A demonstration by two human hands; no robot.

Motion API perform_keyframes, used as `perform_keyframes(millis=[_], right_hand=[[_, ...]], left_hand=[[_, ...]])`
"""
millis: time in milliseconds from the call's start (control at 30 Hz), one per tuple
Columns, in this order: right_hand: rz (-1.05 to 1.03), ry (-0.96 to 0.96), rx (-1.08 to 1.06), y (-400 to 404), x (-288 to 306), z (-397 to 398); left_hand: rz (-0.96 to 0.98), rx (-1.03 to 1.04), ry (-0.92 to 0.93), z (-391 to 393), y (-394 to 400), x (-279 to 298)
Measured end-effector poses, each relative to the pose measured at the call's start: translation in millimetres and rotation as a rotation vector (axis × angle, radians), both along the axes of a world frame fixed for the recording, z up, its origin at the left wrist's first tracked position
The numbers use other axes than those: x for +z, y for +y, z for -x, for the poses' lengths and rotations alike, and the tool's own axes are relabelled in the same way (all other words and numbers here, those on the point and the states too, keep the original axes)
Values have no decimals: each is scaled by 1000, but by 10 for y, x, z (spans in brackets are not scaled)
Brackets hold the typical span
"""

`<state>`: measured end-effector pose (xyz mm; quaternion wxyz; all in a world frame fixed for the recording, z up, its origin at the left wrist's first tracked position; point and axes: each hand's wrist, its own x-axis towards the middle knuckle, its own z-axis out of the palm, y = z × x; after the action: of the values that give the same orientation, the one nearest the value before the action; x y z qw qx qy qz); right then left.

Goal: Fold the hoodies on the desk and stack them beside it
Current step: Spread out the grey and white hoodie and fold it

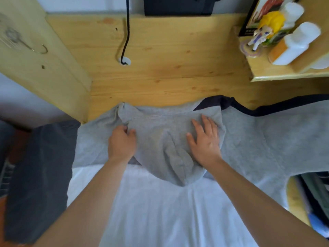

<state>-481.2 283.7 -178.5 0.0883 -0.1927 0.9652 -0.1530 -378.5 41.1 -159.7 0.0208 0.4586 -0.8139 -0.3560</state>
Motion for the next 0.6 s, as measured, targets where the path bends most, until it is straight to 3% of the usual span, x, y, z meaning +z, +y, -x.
perform_keyframes(millis=[133, 200, 267, 300, 367, 433, 500, 600], right_hand=[[69, 23, 16, 209, -43, -58], [169, 88, -16, 283, 10, -84], [319, 142, -216, 319, 244, -169], [371, 91, -370, 348, 352, -225], [380, -190, -644, 389, 495, -328], [312, -453, -761, 395, 501, -402], [317, -614, -798, 407, 438, -402], [274, -615, -724, 445, 234, -328]], left_hand=[[-15, 41, 232, 64, -133, 239], [10, 110, 191, -21, -66, 310], [-24, 117, 93, -175, 123, 333], [-93, 94, 37, -240, 247, 365], [-396, 128, -43, -313, 491, 415], [-674, 141, -156, -351, 700, 432], [-565, -36, -297, -387, 844, 352], [-191, -230, -337, -426, 904, 186]])
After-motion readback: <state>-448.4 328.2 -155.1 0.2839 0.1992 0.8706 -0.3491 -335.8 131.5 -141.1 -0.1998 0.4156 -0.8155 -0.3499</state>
